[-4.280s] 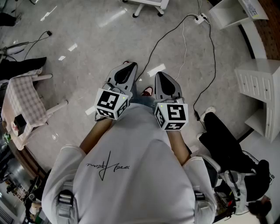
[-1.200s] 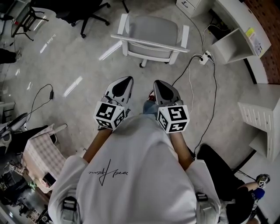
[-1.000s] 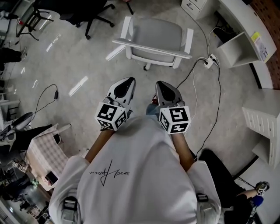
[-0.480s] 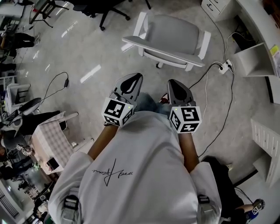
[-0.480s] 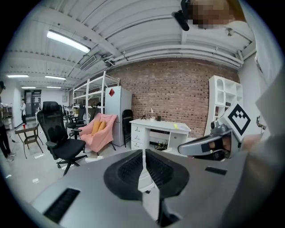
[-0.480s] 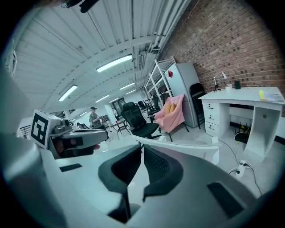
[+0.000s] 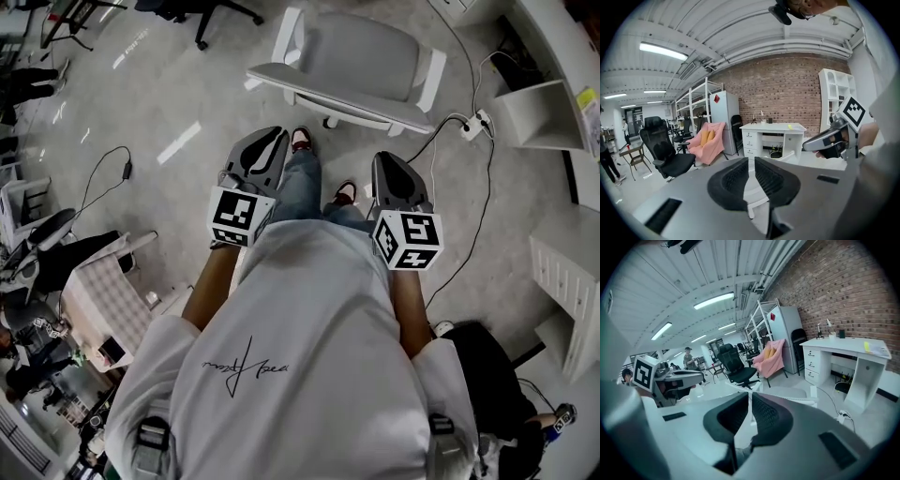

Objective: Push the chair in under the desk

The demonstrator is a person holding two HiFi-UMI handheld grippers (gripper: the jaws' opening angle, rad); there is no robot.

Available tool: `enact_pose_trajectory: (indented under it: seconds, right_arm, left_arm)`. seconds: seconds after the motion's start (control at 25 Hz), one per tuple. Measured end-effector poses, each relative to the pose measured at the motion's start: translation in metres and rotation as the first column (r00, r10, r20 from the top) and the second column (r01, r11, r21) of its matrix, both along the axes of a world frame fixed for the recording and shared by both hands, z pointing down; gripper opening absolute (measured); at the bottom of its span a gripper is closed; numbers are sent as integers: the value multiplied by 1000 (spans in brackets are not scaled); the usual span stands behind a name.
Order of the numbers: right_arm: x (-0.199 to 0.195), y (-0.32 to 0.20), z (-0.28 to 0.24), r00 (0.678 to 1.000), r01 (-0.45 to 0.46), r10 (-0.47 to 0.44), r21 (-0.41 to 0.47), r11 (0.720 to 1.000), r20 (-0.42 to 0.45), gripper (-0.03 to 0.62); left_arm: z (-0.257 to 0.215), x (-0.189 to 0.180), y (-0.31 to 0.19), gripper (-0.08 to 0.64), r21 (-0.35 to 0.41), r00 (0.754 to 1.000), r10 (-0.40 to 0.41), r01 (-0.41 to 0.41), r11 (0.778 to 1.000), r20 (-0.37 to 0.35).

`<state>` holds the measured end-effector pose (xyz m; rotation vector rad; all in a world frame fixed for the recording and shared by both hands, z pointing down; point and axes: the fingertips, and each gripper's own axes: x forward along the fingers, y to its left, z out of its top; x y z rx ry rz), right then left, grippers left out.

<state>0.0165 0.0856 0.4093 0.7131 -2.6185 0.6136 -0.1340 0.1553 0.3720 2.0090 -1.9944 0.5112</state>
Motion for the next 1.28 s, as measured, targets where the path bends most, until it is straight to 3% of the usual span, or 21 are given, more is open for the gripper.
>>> enact_pose_trajectory:
  seconds: [0.16,0.4,0.56,0.76,0.88,1.04,1.28]
  right_arm:
    - [-7,-16,-3,1000,-17,17,-7,1000,4,29]
    - [-27,-28,-1,999,27,-26,14,1000,-40,31]
    - [-42,-44,3,996,63,-61,21,998,-70,112]
    - [-64,-49,11,973,166,-152,70,984,-172,133]
    - [-74,-53,22,935,257,-218,111,960,-280,155]
    - [-74,-58,43,852,379,-289,135,915,-437,173]
    - [-64,-64,72,735,494,-357,95,864,-577,192]
  left_arm:
    - [2,-14,-21,101,-4,997,55,-54,999,59]
    - [22,-30,-37,109,-83,978,142,-130,988,155]
    - [35,-43,-51,110,-152,952,209,-177,972,225]
    - [54,-60,-61,110,-236,913,306,-246,940,269]
    - [67,-70,-67,114,-299,872,373,-281,912,318]
    - [85,-76,-75,131,-363,824,450,-325,873,344]
    - [108,-84,-81,167,-450,772,513,-333,829,375]
